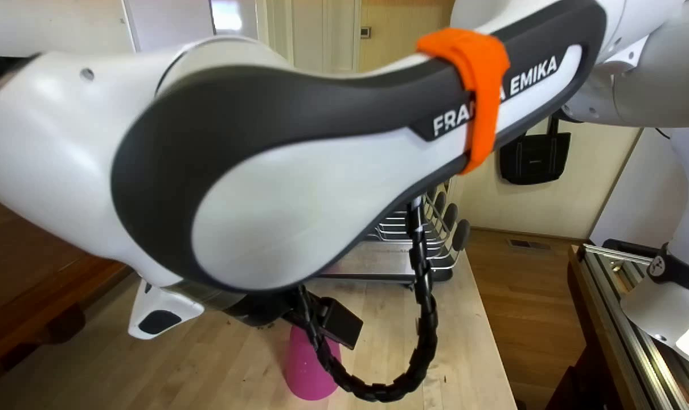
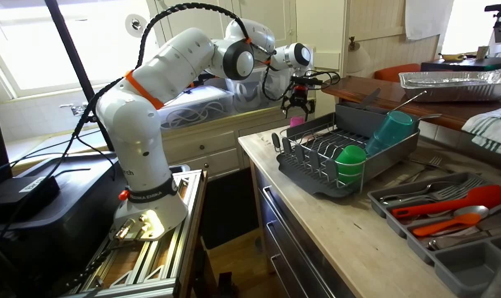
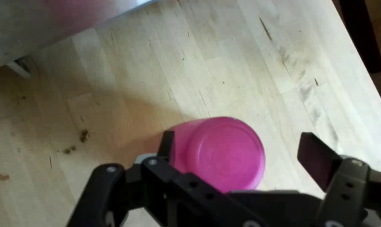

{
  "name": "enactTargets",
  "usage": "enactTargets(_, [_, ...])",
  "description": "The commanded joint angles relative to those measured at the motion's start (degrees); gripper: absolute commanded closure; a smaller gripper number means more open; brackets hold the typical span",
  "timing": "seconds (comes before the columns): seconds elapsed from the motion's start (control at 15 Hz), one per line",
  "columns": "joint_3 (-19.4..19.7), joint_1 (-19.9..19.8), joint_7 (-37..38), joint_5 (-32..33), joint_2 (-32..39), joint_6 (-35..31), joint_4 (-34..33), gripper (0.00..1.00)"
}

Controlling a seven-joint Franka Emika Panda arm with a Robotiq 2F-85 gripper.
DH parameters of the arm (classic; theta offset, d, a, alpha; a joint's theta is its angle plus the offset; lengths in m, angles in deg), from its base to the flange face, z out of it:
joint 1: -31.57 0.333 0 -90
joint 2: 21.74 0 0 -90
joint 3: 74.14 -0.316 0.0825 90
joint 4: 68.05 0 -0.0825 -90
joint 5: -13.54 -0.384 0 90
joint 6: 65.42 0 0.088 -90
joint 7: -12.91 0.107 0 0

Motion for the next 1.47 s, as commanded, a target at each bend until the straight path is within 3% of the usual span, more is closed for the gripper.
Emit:
enactTargets(0.0, [-0.4, -0.1, 0.3, -1.0, 0.0, -0.4, -1.1, 0.0])
enactTargets(0.27, [-1.1, -0.2, 0.7, -2.4, -0.1, -0.6, -2.8, 0.0])
enactTargets(0.53, [2.0, 4.4, 13.9, -1.5, 3.3, 4.2, -8.0, 0.0])
enactTargets(0.8, [4.0, 8.0, 21.1, -0.2, 4.6, 6.8, -9.7, 0.0])
enactTargets(1.07, [7.0, 10.8, 22.3, 3.2, 6.4, 9.6, -10.9, 0.0])
enactTargets(1.4, [9.0, 12.1, 18.2, 6.9, 7.9, 9.0, -13.1, 0.0])
